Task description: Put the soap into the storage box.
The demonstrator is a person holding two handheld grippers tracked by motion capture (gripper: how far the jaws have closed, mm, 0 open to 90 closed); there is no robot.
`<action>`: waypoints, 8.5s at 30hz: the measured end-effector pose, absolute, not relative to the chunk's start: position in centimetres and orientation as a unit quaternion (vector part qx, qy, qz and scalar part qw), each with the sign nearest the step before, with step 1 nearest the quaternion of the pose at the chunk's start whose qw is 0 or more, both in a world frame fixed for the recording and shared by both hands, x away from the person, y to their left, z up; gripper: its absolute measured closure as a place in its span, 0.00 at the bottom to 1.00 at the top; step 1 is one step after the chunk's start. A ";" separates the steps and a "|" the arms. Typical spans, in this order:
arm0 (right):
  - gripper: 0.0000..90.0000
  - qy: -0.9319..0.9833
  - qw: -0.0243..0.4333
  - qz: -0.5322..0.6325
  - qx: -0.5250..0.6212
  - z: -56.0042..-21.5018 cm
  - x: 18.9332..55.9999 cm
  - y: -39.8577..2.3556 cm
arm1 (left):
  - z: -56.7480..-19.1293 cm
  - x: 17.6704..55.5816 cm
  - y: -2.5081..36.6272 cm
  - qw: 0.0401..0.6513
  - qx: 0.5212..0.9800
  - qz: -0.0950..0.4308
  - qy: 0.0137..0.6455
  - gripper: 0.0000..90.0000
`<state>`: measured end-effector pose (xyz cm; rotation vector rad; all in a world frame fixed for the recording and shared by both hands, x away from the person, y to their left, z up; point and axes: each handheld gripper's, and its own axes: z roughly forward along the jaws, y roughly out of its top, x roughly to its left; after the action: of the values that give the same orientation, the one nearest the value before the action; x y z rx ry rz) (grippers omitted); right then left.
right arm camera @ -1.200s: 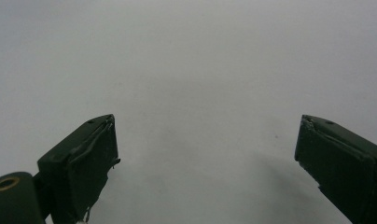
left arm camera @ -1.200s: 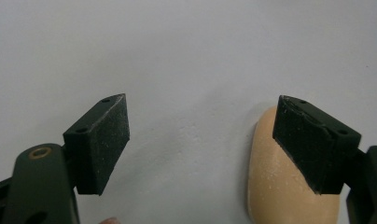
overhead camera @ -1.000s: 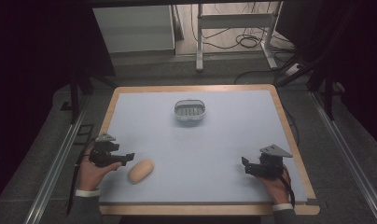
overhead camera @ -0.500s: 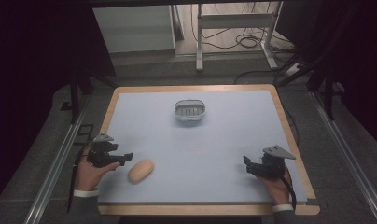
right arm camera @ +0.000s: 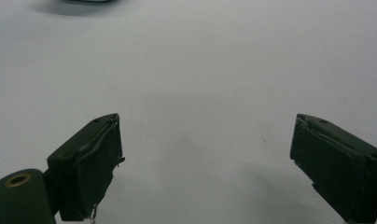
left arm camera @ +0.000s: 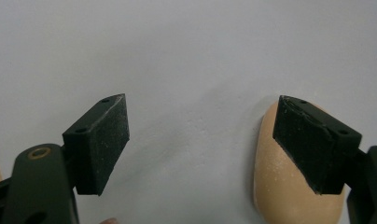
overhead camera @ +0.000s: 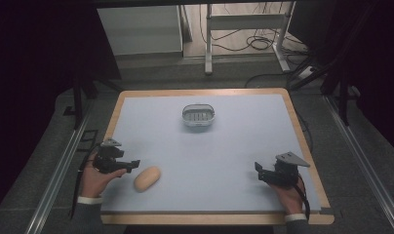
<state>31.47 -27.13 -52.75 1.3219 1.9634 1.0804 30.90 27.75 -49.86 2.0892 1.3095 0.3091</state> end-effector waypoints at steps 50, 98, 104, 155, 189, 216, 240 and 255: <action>0.10 0.725 0.272 0.394 0.495 -52.8 31.5 -27.0 | -49.6 29.7 22.8 0.251 0.863 0.072 0.432 0.22; 0.10 0.723 0.276 0.389 0.500 -52.8 31.5 -27.1 | -51.5 29.5 21.2 0.221 0.877 0.068 0.420 0.36; 0.11 0.723 0.277 0.389 0.500 -52.8 31.5 -27.0 | -50.7 29.8 21.5 0.225 0.877 0.072 0.419 0.36; 0.10 0.721 0.277 0.389 0.502 -52.8 31.5 -27.1 | -47.2 32.9 19.4 0.247 0.881 0.073 0.397 0.36; 0.10 0.720 0.278 0.389 0.503 -52.8 31.5 -27.1 | -46.0 35.2 18.1 0.247 0.884 0.079 0.389 0.36; 0.10 0.720 0.277 0.389 0.504 -52.8 31.5 -27.1 | -45.7 36.7 17.6 0.244 0.883 0.081 0.392 0.36; 0.10 0.719 0.276 0.389 0.505 -52.8 31.5 -27.2 | -45.0 37.6 16.9 0.240 0.886 0.084 0.388 0.36; 0.10 0.719 0.275 0.389 0.506 -52.8 31.6 -27.2 | -44.7 38.3 16.3 0.240 0.887 0.086 0.385 0.36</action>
<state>31.55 -27.15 -52.79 1.3586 1.9328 1.0457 38.34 16.31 -44.68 2.4268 1.0547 0.2362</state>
